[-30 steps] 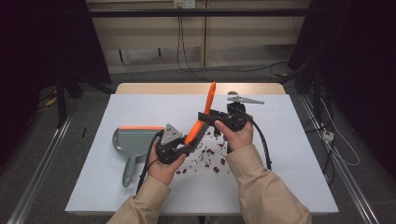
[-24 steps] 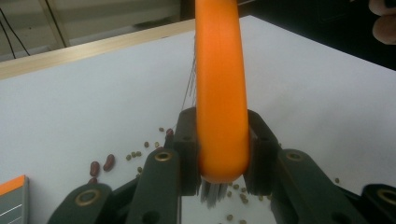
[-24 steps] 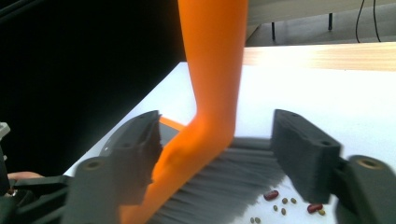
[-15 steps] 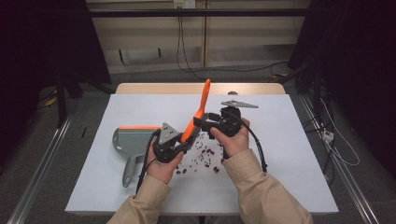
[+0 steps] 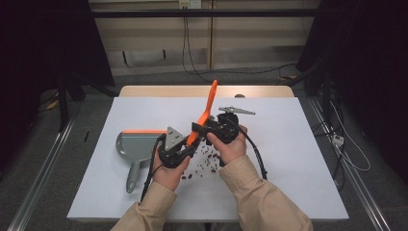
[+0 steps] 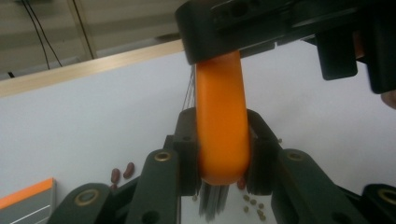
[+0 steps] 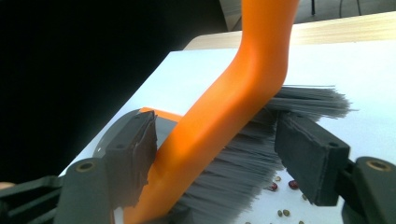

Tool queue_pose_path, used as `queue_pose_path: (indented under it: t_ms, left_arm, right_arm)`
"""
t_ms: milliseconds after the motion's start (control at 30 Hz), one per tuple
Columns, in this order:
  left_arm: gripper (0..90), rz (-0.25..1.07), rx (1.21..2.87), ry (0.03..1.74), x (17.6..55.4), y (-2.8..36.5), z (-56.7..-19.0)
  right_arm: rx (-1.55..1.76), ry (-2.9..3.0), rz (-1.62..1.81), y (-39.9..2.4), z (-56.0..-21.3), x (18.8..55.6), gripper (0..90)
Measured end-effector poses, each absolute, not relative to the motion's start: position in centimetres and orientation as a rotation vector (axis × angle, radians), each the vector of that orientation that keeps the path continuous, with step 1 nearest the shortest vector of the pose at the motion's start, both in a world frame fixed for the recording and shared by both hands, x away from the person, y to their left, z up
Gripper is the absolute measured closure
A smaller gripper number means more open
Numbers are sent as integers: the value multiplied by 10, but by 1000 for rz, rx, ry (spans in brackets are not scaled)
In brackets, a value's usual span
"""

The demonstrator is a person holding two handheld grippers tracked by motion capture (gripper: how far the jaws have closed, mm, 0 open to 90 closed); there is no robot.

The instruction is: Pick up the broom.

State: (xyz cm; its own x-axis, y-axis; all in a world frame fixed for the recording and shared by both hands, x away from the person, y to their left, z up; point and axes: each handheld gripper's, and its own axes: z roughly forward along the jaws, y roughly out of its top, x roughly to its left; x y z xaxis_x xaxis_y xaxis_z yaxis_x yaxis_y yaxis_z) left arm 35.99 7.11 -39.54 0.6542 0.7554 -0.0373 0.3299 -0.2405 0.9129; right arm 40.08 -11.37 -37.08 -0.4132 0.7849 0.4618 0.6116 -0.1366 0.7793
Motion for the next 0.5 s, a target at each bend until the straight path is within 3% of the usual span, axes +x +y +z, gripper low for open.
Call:
queue_pose_path:
  t_ms: [233,333,500]
  left_arm:
    - [700,549,1830,832,355,65,-393]
    - [696,578,1834,814,353,62,-393]
    - [663,621,1854,799,350,56,-395]
  right_arm:
    - [1686,1950,1562,-113,-372,402,307]
    - [1730,1929,1579,-115,-371,402,358]
    - [1821,1875,1635,-121,-365,401,532]
